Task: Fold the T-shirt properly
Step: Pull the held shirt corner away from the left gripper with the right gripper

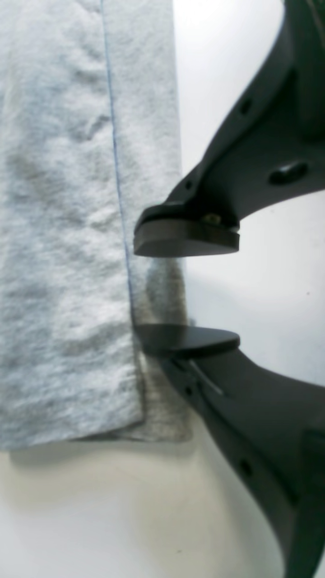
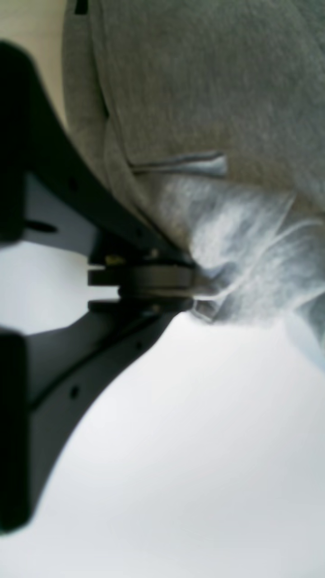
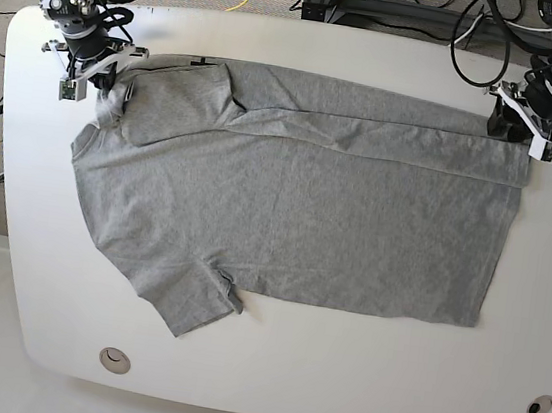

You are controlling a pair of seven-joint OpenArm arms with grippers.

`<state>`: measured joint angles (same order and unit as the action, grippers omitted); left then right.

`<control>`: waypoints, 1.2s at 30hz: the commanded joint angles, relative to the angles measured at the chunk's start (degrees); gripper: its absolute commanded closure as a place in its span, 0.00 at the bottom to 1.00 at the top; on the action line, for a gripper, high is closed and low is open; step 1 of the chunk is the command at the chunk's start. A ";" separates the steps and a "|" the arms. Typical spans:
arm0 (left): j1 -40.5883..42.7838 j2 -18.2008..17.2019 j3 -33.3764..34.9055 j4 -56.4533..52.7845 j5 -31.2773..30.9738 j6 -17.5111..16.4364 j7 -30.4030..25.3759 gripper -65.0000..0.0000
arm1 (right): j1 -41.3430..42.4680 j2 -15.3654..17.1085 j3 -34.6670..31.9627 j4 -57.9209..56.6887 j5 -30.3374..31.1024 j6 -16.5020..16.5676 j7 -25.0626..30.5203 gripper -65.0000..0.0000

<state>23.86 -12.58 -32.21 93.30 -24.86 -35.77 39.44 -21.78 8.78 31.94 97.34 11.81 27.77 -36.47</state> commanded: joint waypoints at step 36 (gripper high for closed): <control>1.04 -1.26 -0.32 0.86 -0.97 0.32 -1.34 0.40 | -0.37 0.72 0.67 1.50 -0.61 0.60 0.56 1.00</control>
<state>24.60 -12.95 -32.38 93.69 -25.30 -35.38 39.29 -22.00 8.73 32.05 97.82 10.72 28.14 -36.64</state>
